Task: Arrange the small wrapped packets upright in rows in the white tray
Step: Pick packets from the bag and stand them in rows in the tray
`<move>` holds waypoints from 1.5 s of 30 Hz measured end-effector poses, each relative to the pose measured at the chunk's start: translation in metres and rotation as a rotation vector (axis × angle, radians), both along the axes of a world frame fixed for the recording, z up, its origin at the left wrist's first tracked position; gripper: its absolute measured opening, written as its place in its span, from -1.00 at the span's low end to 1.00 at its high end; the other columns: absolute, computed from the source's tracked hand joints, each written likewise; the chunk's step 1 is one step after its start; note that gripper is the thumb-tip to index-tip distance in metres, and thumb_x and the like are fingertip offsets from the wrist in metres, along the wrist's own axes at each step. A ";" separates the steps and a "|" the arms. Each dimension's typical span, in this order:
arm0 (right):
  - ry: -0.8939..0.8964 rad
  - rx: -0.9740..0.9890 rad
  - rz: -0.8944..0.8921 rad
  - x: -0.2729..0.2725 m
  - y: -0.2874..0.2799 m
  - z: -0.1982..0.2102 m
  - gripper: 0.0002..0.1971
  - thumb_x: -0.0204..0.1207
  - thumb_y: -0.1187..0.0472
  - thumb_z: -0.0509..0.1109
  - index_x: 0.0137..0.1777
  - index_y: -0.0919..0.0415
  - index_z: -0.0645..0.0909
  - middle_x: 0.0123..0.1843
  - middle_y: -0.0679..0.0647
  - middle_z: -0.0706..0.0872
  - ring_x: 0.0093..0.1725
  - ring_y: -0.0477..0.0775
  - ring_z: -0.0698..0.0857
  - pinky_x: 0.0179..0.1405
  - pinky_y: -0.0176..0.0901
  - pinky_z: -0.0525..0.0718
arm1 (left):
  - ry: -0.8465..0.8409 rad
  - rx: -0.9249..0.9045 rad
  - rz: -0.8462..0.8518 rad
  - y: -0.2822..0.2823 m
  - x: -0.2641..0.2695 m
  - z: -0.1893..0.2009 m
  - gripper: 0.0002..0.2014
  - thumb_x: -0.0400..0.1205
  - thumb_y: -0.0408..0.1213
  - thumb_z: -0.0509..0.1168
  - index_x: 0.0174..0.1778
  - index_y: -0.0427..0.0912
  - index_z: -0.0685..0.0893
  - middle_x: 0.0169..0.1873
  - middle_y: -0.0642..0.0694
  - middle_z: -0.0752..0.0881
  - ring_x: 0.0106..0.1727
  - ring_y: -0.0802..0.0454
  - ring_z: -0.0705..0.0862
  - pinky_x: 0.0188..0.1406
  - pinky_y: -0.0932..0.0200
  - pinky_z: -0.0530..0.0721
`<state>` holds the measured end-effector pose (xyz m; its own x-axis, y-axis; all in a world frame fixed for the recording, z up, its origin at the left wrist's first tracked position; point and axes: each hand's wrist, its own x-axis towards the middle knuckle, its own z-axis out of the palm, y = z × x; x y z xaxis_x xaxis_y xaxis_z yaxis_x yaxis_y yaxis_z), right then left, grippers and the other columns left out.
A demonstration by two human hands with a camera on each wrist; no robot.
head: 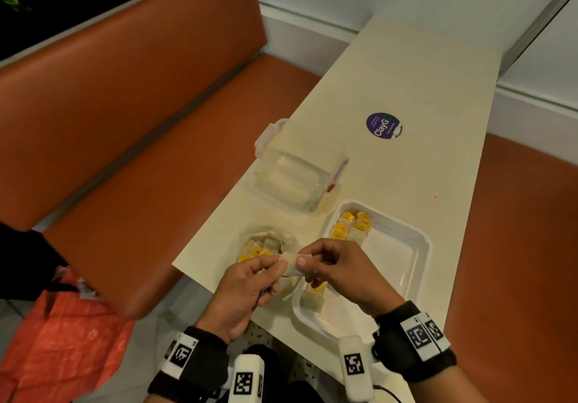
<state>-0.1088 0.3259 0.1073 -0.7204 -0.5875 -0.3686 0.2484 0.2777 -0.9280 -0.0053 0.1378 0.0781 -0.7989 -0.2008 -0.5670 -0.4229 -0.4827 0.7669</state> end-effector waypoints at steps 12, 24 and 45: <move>0.339 0.199 0.210 0.009 0.003 -0.010 -0.67 0.43 -0.08 0.70 0.19 -0.19 0.82 0.06 -0.39 0.82 0.16 -0.31 0.72 0.20 -0.31 0.64 | 0.033 -0.381 -0.292 -0.005 -0.006 0.027 -0.90 0.52 -0.24 0.66 -0.08 -0.07 0.96 -0.26 0.03 0.88 -0.44 0.32 0.63 -0.40 0.40 0.55; -0.056 -0.167 -0.175 0.023 0.018 -0.022 -0.74 0.46 0.08 0.65 0.04 0.24 0.88 0.13 0.12 0.88 0.18 0.19 0.82 0.28 0.04 0.76 | 0.079 -0.189 -0.319 -0.003 -0.003 0.030 -0.56 0.45 -0.15 0.66 0.27 0.14 0.88 -0.26 -0.07 0.57 -0.39 0.11 0.35 -0.44 0.23 0.37; -0.095 -0.233 -0.227 0.034 0.033 -0.039 -0.72 0.50 0.10 0.64 0.03 0.33 0.85 0.19 0.20 0.79 0.18 0.21 0.75 0.21 -0.04 0.72 | 0.098 -0.367 -0.445 0.026 0.002 0.019 -0.77 0.59 -0.16 0.61 0.17 0.04 0.91 -0.29 0.14 0.75 -0.47 0.38 0.57 -0.37 0.53 0.49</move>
<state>-0.0752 0.3594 0.0678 -0.8112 -0.4927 -0.3150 0.3681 -0.0117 -0.9297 -0.0035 0.1637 0.0967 -0.8965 -0.0038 -0.4431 -0.4430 0.0299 0.8960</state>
